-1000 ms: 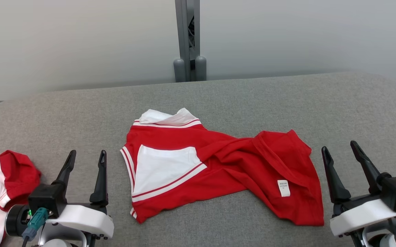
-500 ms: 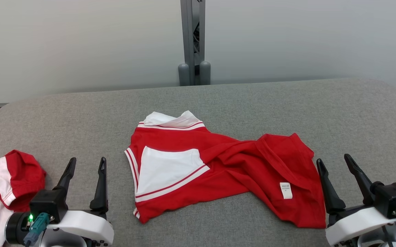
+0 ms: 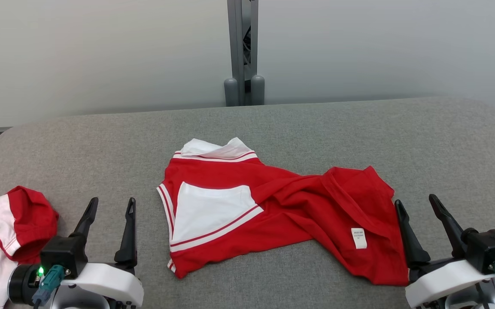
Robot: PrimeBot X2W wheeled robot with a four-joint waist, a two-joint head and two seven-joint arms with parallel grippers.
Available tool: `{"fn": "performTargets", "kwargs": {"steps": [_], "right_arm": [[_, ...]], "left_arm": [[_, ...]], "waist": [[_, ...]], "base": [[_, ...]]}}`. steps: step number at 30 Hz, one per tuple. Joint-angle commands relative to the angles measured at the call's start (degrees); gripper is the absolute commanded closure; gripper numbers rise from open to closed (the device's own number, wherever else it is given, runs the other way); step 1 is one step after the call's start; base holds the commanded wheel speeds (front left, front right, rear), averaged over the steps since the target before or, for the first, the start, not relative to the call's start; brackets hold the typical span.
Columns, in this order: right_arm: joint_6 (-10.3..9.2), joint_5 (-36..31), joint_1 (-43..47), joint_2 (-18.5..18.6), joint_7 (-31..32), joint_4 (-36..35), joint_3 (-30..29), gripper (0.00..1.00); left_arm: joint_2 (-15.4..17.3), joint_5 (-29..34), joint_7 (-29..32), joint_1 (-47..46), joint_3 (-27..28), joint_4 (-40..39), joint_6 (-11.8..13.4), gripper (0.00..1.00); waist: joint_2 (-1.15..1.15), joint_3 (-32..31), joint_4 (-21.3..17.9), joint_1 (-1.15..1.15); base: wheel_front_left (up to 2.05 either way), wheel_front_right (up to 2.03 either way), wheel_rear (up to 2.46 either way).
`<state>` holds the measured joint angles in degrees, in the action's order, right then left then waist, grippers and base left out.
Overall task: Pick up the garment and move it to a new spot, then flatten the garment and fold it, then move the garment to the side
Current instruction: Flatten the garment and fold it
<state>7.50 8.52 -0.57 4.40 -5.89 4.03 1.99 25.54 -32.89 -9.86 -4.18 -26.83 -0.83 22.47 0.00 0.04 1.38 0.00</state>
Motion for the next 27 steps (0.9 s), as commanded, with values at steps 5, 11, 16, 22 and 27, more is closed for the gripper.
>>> {"fn": "performTargets", "kwargs": {"steps": [5,11,16,22,27], "right_arm": [[-0.02,0.25,-0.64,0.1,-0.53,-0.24,0.28,0.0],[-0.02,0.59,-1.51,0.05,-0.73,0.02,1.57,0.0],[-0.02,1.05,-3.37,0.13,-1.4,0.71,2.99,0.0],[-0.02,1.36,-5.38,0.07,-2.51,1.73,3.75,0.0],[-0.02,1.75,-6.63,-0.06,-3.62,3.33,4.47,0.0]], "left_arm": [[0.14,0.69,1.9,-4.0,-1.79,-0.17,-1.79,0.0],[-1.03,-1.69,9.41,-9.98,-5.43,2.96,-6.71,0.0],[-2.55,-4.89,17.85,-16.45,-7.75,10.17,-11.12,0.0],[-3.62,-6.81,21.65,-23.41,-8.18,21.57,-15.2,0.0],[-4.15,-7.57,21.28,-27.8,-7.62,31.48,-17.51,0.0]], "waist": [[0.0,1.18,-0.15,0.0],[0.0,3.09,-1.55,0.0],[0.0,6.05,-4.42,0.0],[0.0,9.52,-7.37,0.0],[0.0,11.65,-8.95,0.0]], "base": [[0.0,0.0,0.0],[0.0,0.0,0.0],[0.0,0.0,0.0],[0.0,0.0,0.0],[0.0,0.0,0.0]]}}
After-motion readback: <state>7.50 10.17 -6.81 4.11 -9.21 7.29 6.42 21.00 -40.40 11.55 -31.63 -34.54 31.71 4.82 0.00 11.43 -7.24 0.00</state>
